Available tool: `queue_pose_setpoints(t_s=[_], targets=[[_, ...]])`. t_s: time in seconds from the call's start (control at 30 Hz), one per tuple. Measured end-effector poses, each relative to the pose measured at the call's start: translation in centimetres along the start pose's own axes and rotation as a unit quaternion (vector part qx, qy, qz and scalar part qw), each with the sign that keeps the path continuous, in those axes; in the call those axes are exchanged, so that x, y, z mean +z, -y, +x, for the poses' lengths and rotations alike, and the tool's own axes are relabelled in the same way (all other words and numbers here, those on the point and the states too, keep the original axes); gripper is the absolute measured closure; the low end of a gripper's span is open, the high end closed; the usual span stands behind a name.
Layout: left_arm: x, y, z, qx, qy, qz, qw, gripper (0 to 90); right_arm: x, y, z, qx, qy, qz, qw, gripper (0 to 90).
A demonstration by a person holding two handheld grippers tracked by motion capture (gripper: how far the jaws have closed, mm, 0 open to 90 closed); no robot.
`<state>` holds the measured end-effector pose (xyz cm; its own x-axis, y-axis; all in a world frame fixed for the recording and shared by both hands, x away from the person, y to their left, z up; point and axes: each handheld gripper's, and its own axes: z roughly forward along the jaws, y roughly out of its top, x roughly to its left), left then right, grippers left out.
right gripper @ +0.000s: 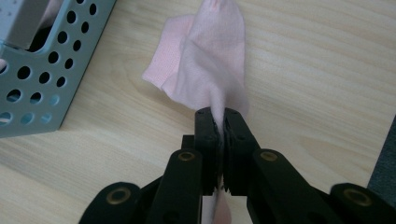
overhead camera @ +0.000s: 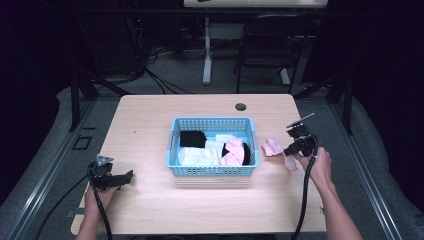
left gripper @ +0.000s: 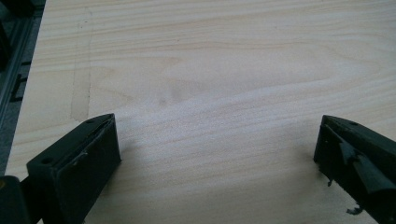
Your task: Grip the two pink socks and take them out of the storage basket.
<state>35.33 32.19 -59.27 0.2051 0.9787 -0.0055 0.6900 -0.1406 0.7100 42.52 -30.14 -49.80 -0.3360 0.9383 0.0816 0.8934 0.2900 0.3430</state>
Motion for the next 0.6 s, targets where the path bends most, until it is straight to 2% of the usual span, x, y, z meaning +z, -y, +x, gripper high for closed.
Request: queue_pose_setpoints(t_s=[0.07, 0.1, 0.13, 0.2, 0.23, 0.3, 0.37, 0.47, 0.6], targets=[[0.0, 0.0, 0.0, 0.001, 0.000, 0.000, 1.0000, 0.3, 0.5, 0.1, -0.2, 0.012, -0.008, 0.007, 0.9999, 73.9], [0.0, 0.0, 0.0, 0.000, 0.000, 0.000, 1.0000, 0.3, 0.6, 0.1, -0.4, 0.010, -0.014, 0.016, 0.9997, 67.6], [0.0, 0.0, 0.0, 0.001, 0.000, 0.000, 1.0000, 0.3, 1.0, 0.3, -0.4, 0.022, -0.013, 0.012, 0.9996, 59.3], [0.0, 0.0, 0.0, 0.002, 0.001, 0.000, 1.0000, 0.3, 1.1, 0.5, -0.4, 0.013, 0.004, 0.019, 0.9997, 45.5], [0.0, 0.0, 0.0, 0.002, 0.001, 0.001, 1.0000, 0.3, 1.1, 0.7, -0.4, 0.012, -0.001, 0.022, 0.9997, 37.2], [0.0, 0.0, 0.0, 0.002, 0.001, 0.001, 1.0000, 0.3, 0.8, 0.7, -0.3, 0.008, -0.003, 0.018, 0.9998, 27.3], [0.0, 0.0, 0.0, 0.002, 0.002, 0.002, 1.0000, 0.3, 0.1, 0.7, -0.1, 0.009, -0.004, 0.000, 0.9999, 15.7], [0.0, 0.0, 0.0, 0.002, 0.002, 0.002, 1.0000, 0.3, -1.2, 0.5, 0.1, 0.004, -0.024, -0.023, 0.9994, 0.0], [0.0, 0.0, 0.0, 0.002, 0.002, 0.001, 1.0000, 0.3, -2.8, 0.4, 0.7, 0.003, -0.048, -0.054, 0.9974, 0.0]])
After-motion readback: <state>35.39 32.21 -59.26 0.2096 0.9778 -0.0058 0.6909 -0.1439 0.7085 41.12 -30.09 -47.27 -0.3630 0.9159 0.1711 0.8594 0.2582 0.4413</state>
